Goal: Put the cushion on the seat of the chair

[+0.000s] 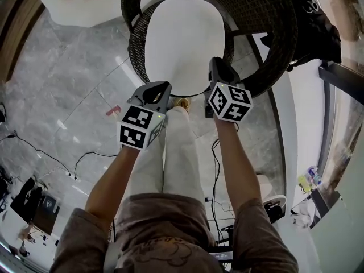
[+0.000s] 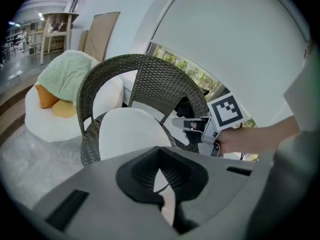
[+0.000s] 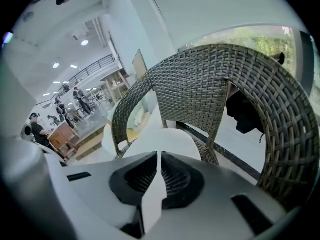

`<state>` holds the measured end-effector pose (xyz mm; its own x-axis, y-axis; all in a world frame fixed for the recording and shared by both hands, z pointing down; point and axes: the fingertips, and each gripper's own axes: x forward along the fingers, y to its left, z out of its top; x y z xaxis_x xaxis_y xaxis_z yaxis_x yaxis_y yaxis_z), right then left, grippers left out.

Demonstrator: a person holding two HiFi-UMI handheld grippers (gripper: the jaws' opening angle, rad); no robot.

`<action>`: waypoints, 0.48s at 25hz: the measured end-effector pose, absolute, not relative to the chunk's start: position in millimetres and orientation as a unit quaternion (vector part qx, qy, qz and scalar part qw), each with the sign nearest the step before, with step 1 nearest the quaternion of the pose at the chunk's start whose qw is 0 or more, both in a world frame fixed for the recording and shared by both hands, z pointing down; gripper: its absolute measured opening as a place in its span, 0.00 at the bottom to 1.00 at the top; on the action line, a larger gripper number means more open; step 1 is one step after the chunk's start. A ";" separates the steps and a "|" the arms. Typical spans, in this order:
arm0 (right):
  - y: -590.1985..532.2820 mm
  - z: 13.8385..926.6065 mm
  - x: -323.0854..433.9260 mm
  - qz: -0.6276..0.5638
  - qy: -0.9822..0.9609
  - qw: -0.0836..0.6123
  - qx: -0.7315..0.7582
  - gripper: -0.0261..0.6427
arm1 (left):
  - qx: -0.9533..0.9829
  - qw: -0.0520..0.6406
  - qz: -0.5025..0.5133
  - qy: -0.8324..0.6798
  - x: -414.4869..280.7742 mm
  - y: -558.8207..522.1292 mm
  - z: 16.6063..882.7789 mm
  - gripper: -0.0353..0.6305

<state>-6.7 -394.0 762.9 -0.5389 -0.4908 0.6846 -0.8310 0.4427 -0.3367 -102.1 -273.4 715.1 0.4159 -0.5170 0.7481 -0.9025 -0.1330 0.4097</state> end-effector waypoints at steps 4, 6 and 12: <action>-378.4 731.7 -14.9 0.344 -0.818 0.250 0.387 0.07 | 0.719 0.431 0.213 -0.501 -106.7 -272.9 686.1 0.06; -370.0 712.9 -18.4 0.344 -0.822 0.254 0.376 0.07 | 0.720 0.428 0.210 -0.505 -107.9 -271.0 668.9 0.06; -341.0 639.0 -22.5 0.358 -0.833 0.245 0.344 0.07 | 0.723 0.419 0.203 -0.510 -112.5 -260.8 607.1 0.06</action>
<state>-22.5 -341.0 639.0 -0.6434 -0.3977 0.6541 -0.7484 0.5064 -0.4283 -112.5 -260.8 607.1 0.3977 -0.5675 0.7210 -0.9077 -0.1287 0.3994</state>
